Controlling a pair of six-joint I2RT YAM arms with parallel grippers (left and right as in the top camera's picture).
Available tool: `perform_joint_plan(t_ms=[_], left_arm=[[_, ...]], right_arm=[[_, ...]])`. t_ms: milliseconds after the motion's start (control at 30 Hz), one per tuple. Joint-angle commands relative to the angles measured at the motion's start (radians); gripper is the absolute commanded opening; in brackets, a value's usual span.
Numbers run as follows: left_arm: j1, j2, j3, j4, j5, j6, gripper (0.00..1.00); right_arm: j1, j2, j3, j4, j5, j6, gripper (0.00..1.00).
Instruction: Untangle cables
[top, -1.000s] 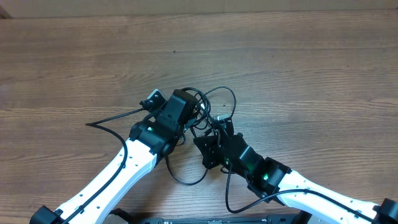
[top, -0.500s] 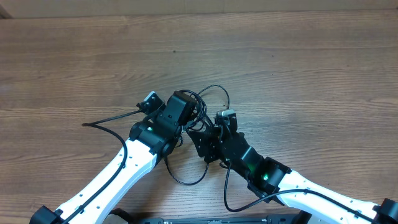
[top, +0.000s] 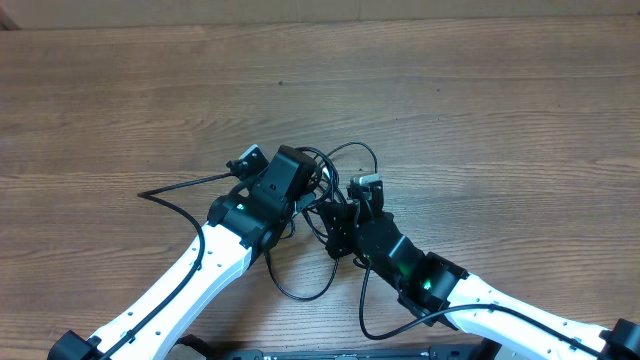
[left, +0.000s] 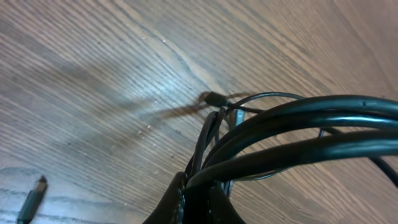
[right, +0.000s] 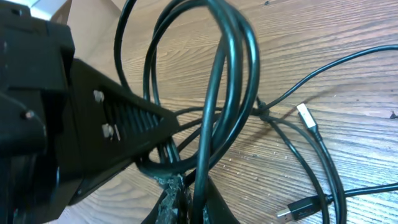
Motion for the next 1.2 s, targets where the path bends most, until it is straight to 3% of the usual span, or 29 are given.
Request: perform_joint_plan(t_ms=[0, 133, 400, 433, 467, 533, 800, 1167], left_arm=[[0.001, 0.000, 0.006, 0.032, -0.027, 0.003, 0.04], [0.001, 0.000, 0.006, 0.058, -0.091, -0.127, 0.04], [0.001, 0.000, 0.006, 0.104, -0.092, -0.131, 0.05], [0.001, 0.000, 0.006, 0.090, -0.097, -0.130, 0.05], [0.001, 0.000, 0.006, 0.068, -0.103, -0.121, 0.05], [0.001, 0.000, 0.006, 0.041, -0.114, -0.066, 0.05], [0.001, 0.000, 0.006, 0.016, -0.083, -0.034, 0.04], [-0.001, 0.000, 0.006, 0.019, -0.079, -0.042, 0.04]], right_arm=[[-0.001, -0.006, 0.001, -0.009, -0.124, 0.004, 0.04], [0.006, -0.006, 0.001, -0.083, -0.236, 0.045, 0.04], [0.037, -0.006, 0.000, -0.172, -0.125, 0.045, 0.04], [0.037, -0.006, 0.000, -0.171, -0.094, 0.045, 0.05], [0.037, -0.007, 0.000, -0.163, -0.043, 0.044, 0.21], [0.037, -0.010, 0.000, -0.153, 0.019, 0.044, 0.34], [0.037, -0.011, 0.000, 0.022, 0.070, -0.005, 0.41], [-0.018, -0.010, 0.000, -0.012, 0.185, 0.024, 0.42]])
